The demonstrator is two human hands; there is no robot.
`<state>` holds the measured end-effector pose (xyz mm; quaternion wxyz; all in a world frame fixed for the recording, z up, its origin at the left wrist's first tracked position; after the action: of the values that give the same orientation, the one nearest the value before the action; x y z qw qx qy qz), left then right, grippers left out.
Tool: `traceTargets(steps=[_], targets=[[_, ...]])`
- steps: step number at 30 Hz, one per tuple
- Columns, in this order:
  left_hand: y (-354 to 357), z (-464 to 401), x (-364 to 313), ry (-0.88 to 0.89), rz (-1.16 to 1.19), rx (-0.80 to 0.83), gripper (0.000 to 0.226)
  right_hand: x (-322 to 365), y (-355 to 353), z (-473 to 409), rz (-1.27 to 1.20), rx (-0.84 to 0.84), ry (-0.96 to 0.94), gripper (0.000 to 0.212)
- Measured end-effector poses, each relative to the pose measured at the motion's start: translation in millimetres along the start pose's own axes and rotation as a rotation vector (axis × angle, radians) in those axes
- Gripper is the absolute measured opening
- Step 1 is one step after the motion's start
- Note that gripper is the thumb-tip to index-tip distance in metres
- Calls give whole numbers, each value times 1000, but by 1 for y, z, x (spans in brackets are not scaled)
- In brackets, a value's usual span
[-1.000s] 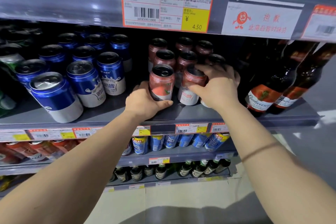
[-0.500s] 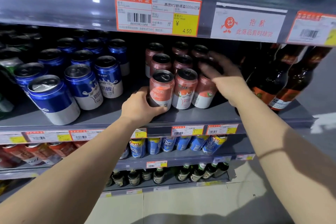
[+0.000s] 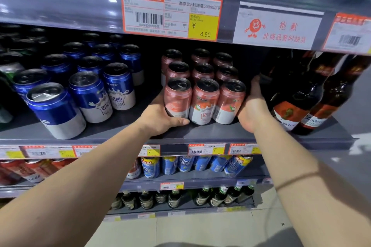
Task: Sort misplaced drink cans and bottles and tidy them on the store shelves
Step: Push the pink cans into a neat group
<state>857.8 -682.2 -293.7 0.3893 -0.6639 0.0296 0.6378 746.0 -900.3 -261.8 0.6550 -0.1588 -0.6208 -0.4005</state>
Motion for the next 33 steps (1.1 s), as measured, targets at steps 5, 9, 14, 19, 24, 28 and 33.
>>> traceTargets(steps=[5, 9, 14, 19, 24, 28, 33], targets=[[2, -3, 1, -49, -24, -90, 103, -7, 0, 4, 81, 24, -3, 58], [3, -7, 7, -85, -22, -127, 129, -15, -10, 14, 145, 13, -39, 57], [-7, 8, 5, -92, -141, -117, 115, -13, -26, 34, 348, -34, -285, 64], [-9, 11, 7, -89, -161, -142, 75, -24, -27, 31, 643, -27, -337, 84], [-9, 9, 9, -106, -171, -152, 88, -24, -27, 29, 716, -8, -301, 64], [-10, 14, 4, -127, -282, -185, 86, -25, -28, 28, 812, -26, -301, 66], [-10, 16, 5, -174, -421, -58, 73, -21, -25, 32, 855, -39, -302, 70]])
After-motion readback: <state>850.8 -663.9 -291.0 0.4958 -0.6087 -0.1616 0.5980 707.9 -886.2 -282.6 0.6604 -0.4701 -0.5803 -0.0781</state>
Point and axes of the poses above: each hand's wrist, its own z-axis away from the middle knuckle, its own y-axis out of the palm, x = y × z, the point moved 6 cm from there along -z, towards the middle knuckle, and after that the axes turned 6 degrees about -y, right-handed, at the moved point
